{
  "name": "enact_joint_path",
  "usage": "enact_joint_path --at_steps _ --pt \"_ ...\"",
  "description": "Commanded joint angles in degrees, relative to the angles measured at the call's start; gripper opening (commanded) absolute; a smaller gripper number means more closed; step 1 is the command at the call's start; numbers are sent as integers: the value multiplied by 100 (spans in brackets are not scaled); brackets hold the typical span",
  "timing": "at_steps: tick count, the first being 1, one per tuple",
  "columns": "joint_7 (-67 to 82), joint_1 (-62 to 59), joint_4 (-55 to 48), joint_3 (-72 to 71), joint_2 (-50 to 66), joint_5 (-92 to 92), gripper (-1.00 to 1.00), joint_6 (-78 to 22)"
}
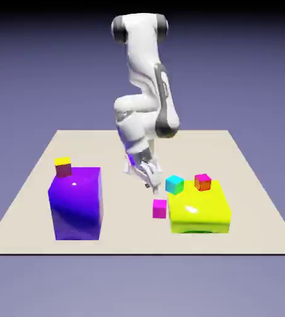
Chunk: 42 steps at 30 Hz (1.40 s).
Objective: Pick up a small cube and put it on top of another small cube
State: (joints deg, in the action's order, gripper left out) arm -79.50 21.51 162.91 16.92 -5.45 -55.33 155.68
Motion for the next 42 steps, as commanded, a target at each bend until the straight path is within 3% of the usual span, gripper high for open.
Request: enact_joint_path --at_steps 1,5,15,16,28,32,42 --pt "-167 94 9 76 123 -250 0 -83" --pt "-603 339 31 275 443 -900 0 -298" --pt "1279 433 -724 -240 2104 -3315 0 -353" --pt "1279 433 -724 -240 2104 -3315 -100 -353" --pt "-603 339 31 275 443 -900 -100 -298" --pt "360 -489 -671 -212 438 -1111 -100 -1225" --pt "-770 -1987 -621 -2288 -1336 835 -100 -3034"
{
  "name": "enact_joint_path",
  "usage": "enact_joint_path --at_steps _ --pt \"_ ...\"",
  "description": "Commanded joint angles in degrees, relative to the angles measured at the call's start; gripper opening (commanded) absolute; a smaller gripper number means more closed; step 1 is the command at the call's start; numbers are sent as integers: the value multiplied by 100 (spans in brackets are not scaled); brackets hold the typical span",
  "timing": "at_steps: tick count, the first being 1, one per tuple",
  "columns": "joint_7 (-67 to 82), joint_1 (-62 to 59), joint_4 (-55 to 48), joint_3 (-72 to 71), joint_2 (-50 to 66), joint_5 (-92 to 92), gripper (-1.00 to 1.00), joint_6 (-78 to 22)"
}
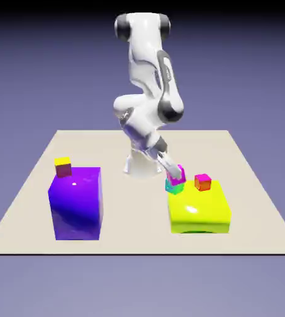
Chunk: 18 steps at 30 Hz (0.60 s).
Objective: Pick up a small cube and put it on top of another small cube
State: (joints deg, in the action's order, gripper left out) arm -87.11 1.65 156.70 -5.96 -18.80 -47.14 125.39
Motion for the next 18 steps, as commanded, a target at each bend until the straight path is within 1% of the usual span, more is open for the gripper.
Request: enact_joint_path --at_steps 1,5,6,9,14,15,16,17,18 --pt "-122 -150 5 -208 -178 211 -100 -186" --pt "-574 -750 25 -1038 -887 989 -100 -909" --pt "-765 -783 125 -1099 -989 1120 -100 -894" --pt "-895 -986 268 -1019 -957 1067 -100 -727" --pt "-519 -689 625 -1366 -81 388 -100 518" --pt "-503 -677 640 -1382 -43 358 -100 572" --pt "-503 -676 640 -1382 -43 358 100 572" --pt "-503 -676 640 -1382 -43 358 100 572" --pt "-578 -736 569 -1312 -218 494 100 323"
